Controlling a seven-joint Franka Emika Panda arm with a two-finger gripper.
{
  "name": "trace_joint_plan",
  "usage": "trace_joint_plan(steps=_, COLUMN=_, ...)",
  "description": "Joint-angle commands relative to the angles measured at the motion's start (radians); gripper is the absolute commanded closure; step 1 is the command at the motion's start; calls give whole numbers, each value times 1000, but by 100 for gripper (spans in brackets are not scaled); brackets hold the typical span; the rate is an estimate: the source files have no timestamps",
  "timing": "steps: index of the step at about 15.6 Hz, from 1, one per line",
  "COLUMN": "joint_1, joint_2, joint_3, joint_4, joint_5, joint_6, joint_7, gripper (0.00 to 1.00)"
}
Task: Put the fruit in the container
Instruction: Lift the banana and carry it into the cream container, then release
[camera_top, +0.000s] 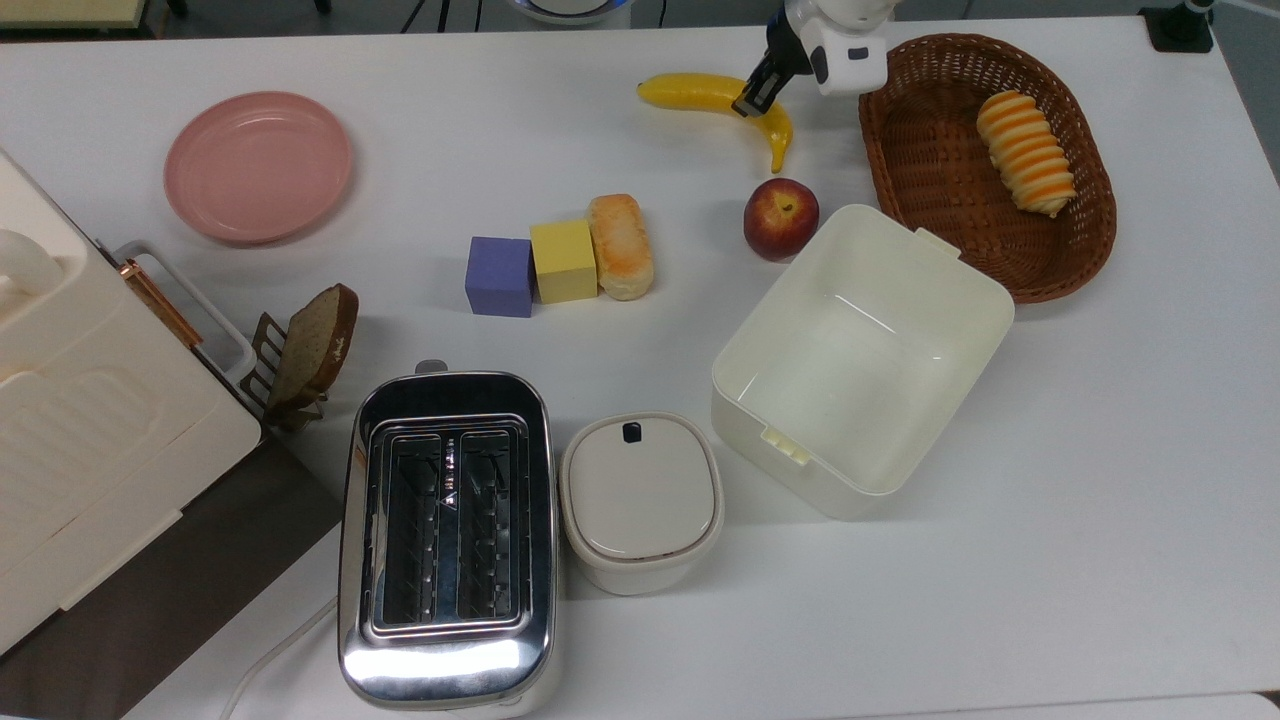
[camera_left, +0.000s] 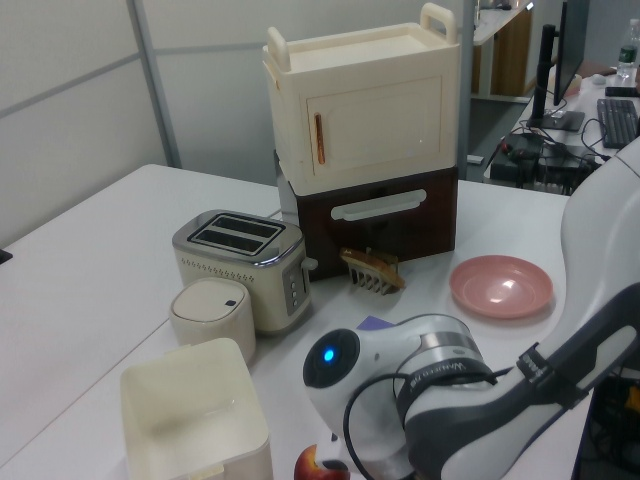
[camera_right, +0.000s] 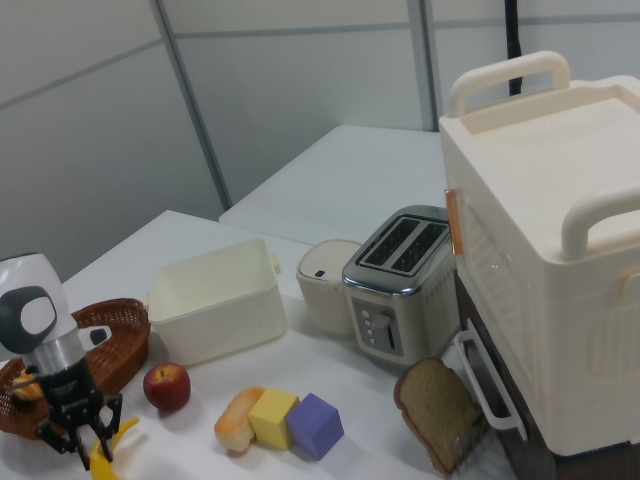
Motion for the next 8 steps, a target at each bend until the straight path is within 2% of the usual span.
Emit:
trace_joint_plan(steps=1, joint_1=-33, joint_2=-72, joint_3=-10, joint_4=71, joint_5=-21, joint_6=-69, joint_7=15, gripper=75)
trace_joint_plan(steps=2, joint_1=-55, joint_2=-80, joint_3=-10, joint_4=132, joint_5=-21, joint_6=-112, joint_7=13, gripper=74)
trace_joint_plan(steps=6, joint_1=-132, joint_2=-8, joint_3=-11, joint_4=494, joint_5=10, joint_6=-282, joint_7=27, gripper=74)
trace_joint_plan(steps=8, joint_1=-159, joint_2=50, joint_3=-11, joint_4=638, joint_5=69, joint_6=-291, joint_7=137, gripper=74)
